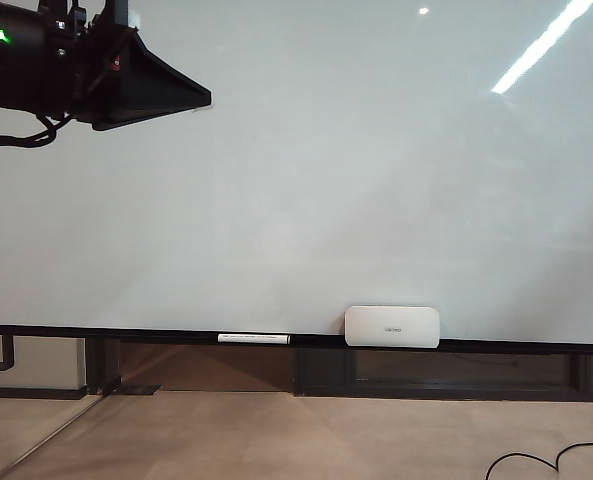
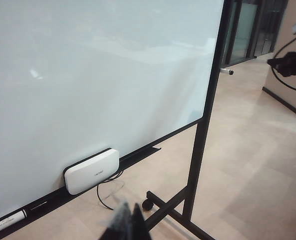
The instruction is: Reach to the right to find the marker pen, pick it up, and write the number 14 on the whiteboard.
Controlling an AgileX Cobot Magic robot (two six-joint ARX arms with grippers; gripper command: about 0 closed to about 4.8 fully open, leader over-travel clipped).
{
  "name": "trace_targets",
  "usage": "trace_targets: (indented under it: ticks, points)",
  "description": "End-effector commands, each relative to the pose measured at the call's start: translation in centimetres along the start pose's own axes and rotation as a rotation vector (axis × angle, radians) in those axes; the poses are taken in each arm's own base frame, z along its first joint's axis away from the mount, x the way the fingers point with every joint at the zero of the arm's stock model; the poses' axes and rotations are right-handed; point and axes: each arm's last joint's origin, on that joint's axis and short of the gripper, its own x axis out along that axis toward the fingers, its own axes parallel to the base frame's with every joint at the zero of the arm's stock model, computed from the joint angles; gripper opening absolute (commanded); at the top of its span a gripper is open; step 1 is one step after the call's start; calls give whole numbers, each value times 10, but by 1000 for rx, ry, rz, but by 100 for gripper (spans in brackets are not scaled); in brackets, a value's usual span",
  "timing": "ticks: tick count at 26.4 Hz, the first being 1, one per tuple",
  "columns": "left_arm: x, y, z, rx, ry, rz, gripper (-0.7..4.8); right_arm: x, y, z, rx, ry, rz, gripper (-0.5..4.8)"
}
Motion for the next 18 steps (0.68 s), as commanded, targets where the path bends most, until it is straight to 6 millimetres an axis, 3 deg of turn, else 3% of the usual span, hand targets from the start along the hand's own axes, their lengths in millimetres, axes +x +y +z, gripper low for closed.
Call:
trace_targets:
  ticks: [1,7,11,18]
  points:
    - [2,0,-2,21,1,-58,-6,13,-4,2,-76,0,115,17]
    - [6,1,-13,25,37,-80,-6,26,-15,-5,-62,34,93,19]
    - [7,2,-15,19,43,-87,-6,44,-22,-12,-20,148,75,23]
    - [8,2,-16,17,46,-91,-6,65,-30,-31,-26,131,93,22]
